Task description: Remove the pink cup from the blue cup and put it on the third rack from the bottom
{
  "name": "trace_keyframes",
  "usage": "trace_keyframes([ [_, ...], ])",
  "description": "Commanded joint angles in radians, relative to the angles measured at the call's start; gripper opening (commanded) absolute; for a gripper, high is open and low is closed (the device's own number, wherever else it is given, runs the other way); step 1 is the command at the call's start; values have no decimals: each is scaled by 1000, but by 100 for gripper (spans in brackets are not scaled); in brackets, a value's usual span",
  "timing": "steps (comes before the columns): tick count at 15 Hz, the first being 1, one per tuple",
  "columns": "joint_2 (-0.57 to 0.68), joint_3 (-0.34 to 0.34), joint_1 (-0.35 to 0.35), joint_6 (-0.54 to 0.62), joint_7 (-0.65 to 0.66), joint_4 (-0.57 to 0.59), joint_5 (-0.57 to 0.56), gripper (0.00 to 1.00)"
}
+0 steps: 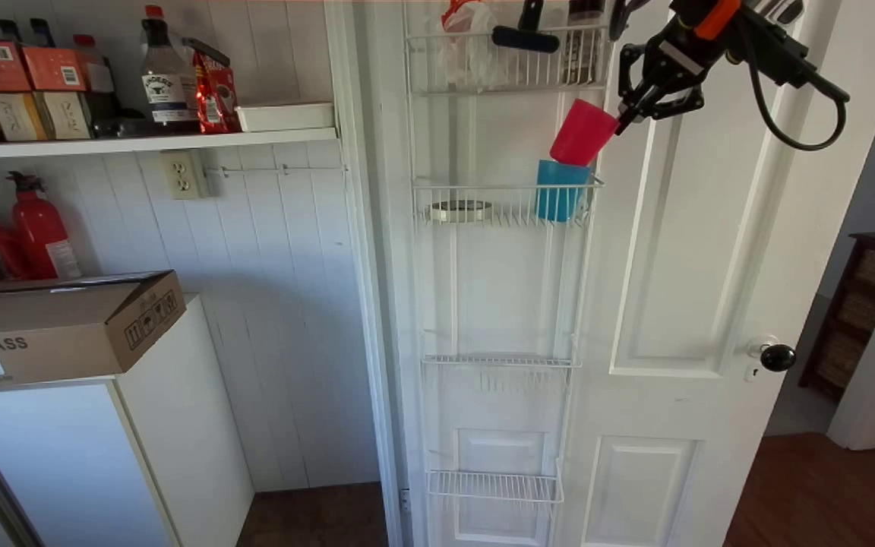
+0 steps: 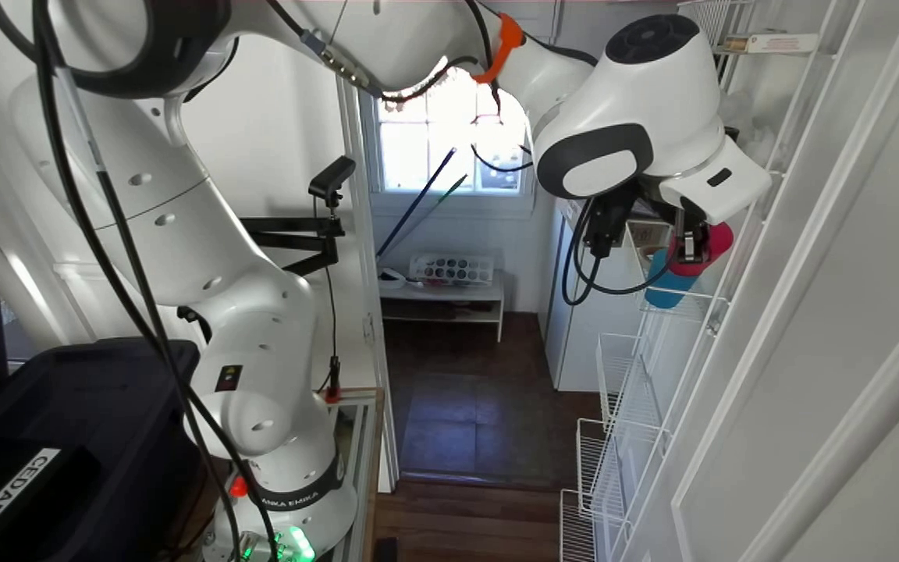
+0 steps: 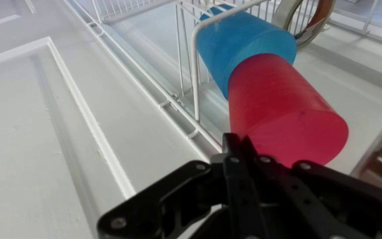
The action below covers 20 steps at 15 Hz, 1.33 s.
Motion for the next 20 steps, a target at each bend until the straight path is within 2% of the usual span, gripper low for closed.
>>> trace_keyframes([
  [1,-52,-42,26,-65,0,-11,104,1],
  [10,-134,-107,-9,-238,-22,-34,233,1],
  [15,-176,-135,-58,-329,-32,-39,212,1],
  [20,-194,-140,-115,-420,-94,-73,138,1],
])
